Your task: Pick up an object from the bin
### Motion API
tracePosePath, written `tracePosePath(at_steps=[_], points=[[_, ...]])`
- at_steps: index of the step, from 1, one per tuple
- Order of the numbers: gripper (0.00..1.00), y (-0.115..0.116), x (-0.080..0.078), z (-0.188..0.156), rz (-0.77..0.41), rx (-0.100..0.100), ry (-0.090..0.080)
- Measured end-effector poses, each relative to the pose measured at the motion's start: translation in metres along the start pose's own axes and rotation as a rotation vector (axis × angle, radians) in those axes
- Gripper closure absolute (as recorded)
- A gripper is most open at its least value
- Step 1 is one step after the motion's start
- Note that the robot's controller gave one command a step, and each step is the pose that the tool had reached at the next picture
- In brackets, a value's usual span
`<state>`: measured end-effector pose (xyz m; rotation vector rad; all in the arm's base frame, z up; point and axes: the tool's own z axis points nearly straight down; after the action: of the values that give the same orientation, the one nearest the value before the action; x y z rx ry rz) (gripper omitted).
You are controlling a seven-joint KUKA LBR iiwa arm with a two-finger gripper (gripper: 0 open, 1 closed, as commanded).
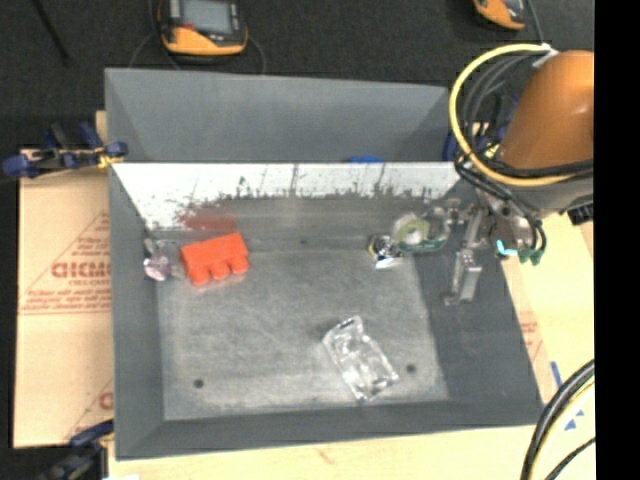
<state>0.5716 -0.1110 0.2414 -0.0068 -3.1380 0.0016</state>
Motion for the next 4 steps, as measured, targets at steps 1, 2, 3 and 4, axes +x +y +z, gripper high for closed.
tracePosePath(at_steps=[1, 2, 3, 4], points=[[0.00, 0.073, 0.033, 0.167, 0.167, -0.003, -0.003], [0.00, 0.097, -0.033, 0.139, 0.213, -0.002, -0.012], [0.00, 0.118, -0.077, 0.141, 0.454, -0.001, -0.005], [0.00, 0.120, -0.043, 0.166, 0.704, -0.007, -0.017]])
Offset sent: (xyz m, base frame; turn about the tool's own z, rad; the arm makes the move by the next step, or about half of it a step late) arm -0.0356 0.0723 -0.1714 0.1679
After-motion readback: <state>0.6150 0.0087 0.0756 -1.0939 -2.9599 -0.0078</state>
